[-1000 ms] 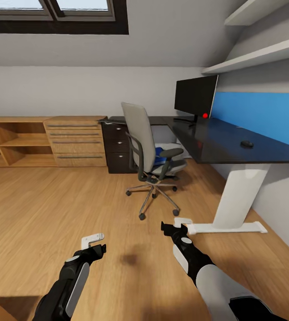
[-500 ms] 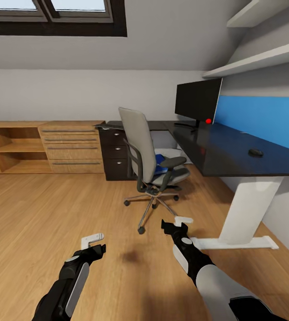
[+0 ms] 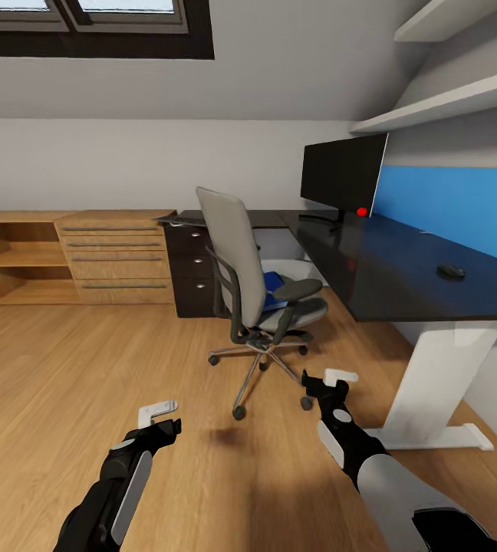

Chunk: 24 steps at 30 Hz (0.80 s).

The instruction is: In the bedroom, organize the workspace by keeping the computer under the desk, ensuring the monitor is on the desk, placing the keyboard on the desk next to the monitor, placing the mouse on the desk next to the keyboard, moving the folder from the swivel chair onto the desk next to the mouse, stacking the notebook on top of the folder with the pen on top of the notebook, and positioning the swivel chair next to the desk.

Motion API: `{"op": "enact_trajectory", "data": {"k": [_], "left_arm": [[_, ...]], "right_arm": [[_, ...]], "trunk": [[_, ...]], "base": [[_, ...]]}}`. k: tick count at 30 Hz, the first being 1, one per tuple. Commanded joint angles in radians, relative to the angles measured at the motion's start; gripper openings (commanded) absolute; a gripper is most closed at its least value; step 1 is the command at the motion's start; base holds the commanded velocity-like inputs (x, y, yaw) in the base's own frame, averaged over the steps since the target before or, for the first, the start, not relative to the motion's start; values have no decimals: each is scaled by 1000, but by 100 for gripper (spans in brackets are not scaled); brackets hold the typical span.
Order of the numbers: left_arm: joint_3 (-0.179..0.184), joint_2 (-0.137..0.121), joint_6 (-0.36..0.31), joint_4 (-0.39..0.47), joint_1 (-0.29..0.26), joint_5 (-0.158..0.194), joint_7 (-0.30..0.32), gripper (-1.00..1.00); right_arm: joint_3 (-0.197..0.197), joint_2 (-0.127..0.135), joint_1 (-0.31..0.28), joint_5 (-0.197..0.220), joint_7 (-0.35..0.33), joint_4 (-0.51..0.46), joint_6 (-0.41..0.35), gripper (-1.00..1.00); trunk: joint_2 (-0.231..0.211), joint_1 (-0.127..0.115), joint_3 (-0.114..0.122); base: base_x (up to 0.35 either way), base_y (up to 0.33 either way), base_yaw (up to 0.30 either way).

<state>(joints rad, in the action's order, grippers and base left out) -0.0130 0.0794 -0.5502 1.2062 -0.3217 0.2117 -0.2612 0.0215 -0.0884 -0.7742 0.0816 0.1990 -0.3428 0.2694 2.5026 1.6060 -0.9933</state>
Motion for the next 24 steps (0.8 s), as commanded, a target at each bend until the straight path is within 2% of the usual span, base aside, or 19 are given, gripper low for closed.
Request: {"op": "enact_trajectory", "data": {"k": [1,8,10,13,14,16,24], "left_arm": [[-1,0,-4,2,0,11,-7,100],[-2,0,-3,23,0,11,-6,100],[-2,0,-2,31,0,11,-6,100],[-2,0,-2,33,0,11,-6,100],[-2,0,-2,33,0,10,-6,100],[-2,0,-2,27,0,9,-8,100],[-2,0,-2,25,0,7,-9,100]], "right_arm": [[3,6,-1,9,2,1,3,100],[1,49,-12,13,3,19,-36,100],[0,68,-40,15,3,40,-42,100],[0,78,-65,20,3,86,-41,100],[0,80,-69,21,3,97,-39,100],[9,79,-74,12,1,129,15,100],[9,74,-75,9,0,132,99,100]], "trunk": [[0,0,-1],[0,0,-1],[0,0,-1],[0,0,-1],[0,0,-1],[0,0,-1],[0,0,-1]], "base": [[31,-8,0],[12,-3,0],[151,0,0],[244,0,0],[263,0,0],[202,0,0],[190,0,0]]}}
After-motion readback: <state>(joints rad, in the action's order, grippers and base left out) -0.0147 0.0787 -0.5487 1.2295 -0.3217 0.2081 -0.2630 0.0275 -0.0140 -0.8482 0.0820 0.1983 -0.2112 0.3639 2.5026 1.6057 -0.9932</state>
